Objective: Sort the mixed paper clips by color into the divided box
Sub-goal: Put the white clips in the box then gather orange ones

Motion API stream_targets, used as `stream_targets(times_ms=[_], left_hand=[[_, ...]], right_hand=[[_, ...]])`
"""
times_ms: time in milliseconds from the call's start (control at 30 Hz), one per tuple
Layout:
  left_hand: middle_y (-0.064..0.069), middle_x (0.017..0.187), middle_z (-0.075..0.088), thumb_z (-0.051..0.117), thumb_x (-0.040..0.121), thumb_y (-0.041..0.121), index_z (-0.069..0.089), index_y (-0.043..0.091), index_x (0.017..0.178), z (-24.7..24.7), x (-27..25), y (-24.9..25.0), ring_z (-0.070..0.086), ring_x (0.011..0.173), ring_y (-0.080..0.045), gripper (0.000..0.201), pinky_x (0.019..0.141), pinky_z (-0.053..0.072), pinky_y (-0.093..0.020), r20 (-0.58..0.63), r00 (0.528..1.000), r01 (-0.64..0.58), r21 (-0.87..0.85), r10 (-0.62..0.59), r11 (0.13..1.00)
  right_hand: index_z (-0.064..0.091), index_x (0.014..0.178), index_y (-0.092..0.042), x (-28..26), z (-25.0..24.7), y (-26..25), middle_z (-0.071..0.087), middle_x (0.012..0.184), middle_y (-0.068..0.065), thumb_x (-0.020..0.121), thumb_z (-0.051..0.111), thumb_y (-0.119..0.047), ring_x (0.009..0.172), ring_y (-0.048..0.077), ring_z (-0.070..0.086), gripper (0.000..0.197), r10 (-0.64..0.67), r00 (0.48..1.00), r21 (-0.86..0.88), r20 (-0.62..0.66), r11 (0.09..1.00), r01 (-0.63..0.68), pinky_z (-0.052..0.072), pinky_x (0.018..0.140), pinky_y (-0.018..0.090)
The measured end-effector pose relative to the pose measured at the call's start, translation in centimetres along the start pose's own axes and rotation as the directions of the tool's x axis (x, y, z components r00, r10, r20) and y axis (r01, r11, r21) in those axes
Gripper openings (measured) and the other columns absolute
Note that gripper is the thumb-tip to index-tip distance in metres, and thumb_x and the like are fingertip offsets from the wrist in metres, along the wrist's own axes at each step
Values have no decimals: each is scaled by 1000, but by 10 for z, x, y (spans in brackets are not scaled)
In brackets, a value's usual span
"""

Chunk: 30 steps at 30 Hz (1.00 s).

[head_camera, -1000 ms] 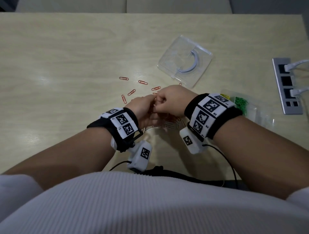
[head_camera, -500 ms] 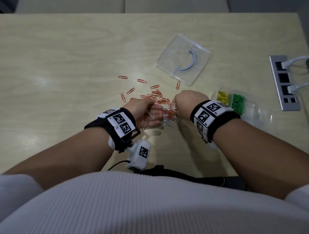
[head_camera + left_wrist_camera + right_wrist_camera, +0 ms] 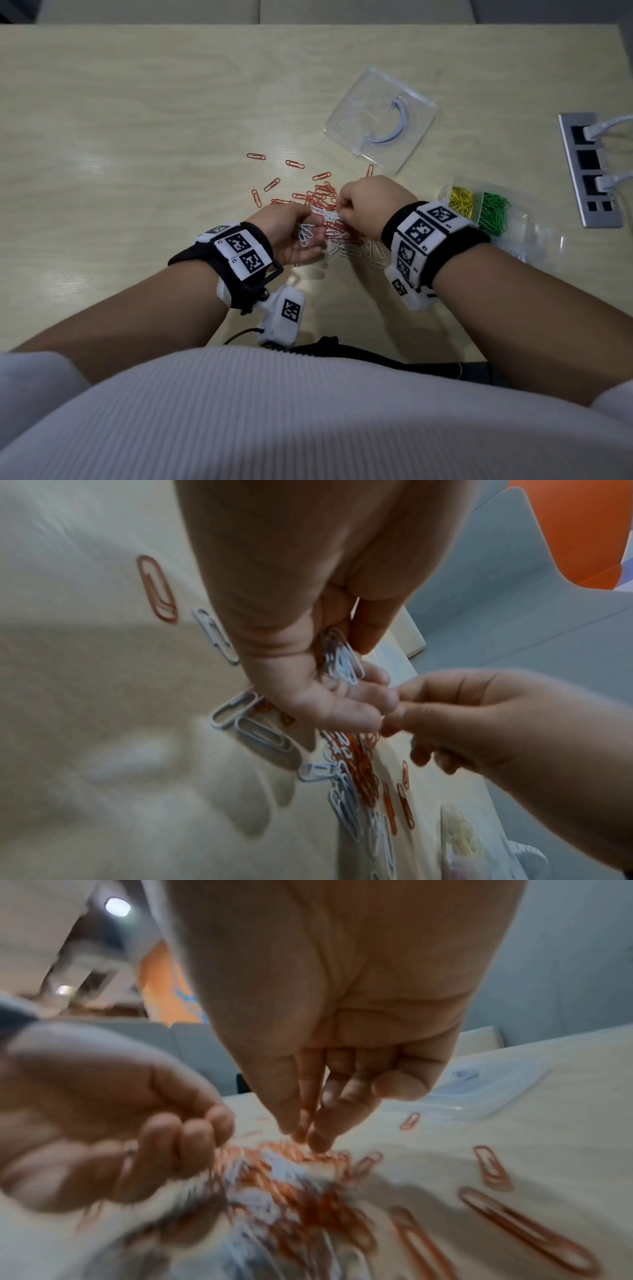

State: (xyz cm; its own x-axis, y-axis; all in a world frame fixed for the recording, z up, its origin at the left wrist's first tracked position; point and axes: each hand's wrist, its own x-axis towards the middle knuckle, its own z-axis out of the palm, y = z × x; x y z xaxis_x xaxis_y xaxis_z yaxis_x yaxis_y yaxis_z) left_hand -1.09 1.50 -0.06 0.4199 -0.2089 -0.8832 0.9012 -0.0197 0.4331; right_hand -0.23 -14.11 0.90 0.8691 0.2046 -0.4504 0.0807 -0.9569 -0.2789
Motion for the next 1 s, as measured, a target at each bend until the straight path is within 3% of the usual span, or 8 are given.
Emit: stream_targets(times_ms=[133, 267, 467, 633, 833, 933, 1000], left_hand=[[-2, 59, 58, 42, 98, 26, 58, 14, 70, -9, 0, 0, 57, 46, -10, 34, 50, 54, -23, -27, 1000, -11, -14, 11, 1000], [0, 57, 57, 43, 97, 26, 58, 15, 74, -20, 3, 1, 55, 46, -9, 30, 49, 53, -21, -41, 999, -14, -16, 13, 1000], [1, 56, 58, 42, 98, 28, 60, 15, 74, -27, 3, 0, 56, 46, -8, 33, 52, 52, -20, -61, 998, 6, -18, -7, 1000], [1, 57, 60, 44, 98, 28, 62, 14, 75, -29, 1, 2, 58, 47, -7, 32, 52, 53, -21, -66, 998, 0, -2, 0, 1000], [0, 58, 60, 44, 98, 27, 62, 14, 73, -34, 0, 5, 59, 46, -7, 34, 49, 54, -20, -68, 998, -9, -15, 8, 1000], [-2, 59, 63, 43, 98, 26, 64, 12, 76, -34, 1, 5, 62, 50, -9, 33, 52, 56, -24, -70, 997, -21, -18, 20, 1000], [-4, 61, 64, 41, 99, 27, 64, 11, 78, -32, 1, 4, 64, 53, -11, 35, 55, 57, -27, -58, 998, -29, -21, 28, 999]], right_hand=[[56, 98, -22, -1, 18, 3, 59, 96, 2, 89, 57, -31, 88, 23, 55, 13, 23, 998, -134, 59, 991, -15, 46, 74, 33], [57, 96, -20, -3, 18, 9, 61, 96, 0, 85, 57, -26, 88, 21, 57, 13, 109, 986, -151, 127, 985, -89, 52, 81, 38], [58, 104, -17, 9, 18, -11, 58, 99, 2, 89, 54, -37, 93, 24, 57, 25, 55, 998, -10, -10, 998, -55, 50, 81, 37], [55, 111, -11, 17, 28, -20, 59, 105, 10, 93, 44, -12, 93, 30, 60, 21, 0, 997, -162, -74, 987, -12, 39, 69, 33], [57, 107, -13, 14, 18, -16, 59, 97, 7, 91, 52, -29, 86, 28, 59, 23, -9, 998, -321, -64, 947, -12, 37, 67, 33], [58, 100, -15, 14, 8, -15, 53, 88, 3, 89, 53, -32, 79, 24, 51, 20, 41, 996, -217, -77, 975, -57, 41, 67, 32], [60, 92, -18, 14, 2, -18, 57, 88, 0, 87, 54, -28, 81, 21, 54, 13, -14, 991, -69, -135, 998, 5, 44, 70, 31]])
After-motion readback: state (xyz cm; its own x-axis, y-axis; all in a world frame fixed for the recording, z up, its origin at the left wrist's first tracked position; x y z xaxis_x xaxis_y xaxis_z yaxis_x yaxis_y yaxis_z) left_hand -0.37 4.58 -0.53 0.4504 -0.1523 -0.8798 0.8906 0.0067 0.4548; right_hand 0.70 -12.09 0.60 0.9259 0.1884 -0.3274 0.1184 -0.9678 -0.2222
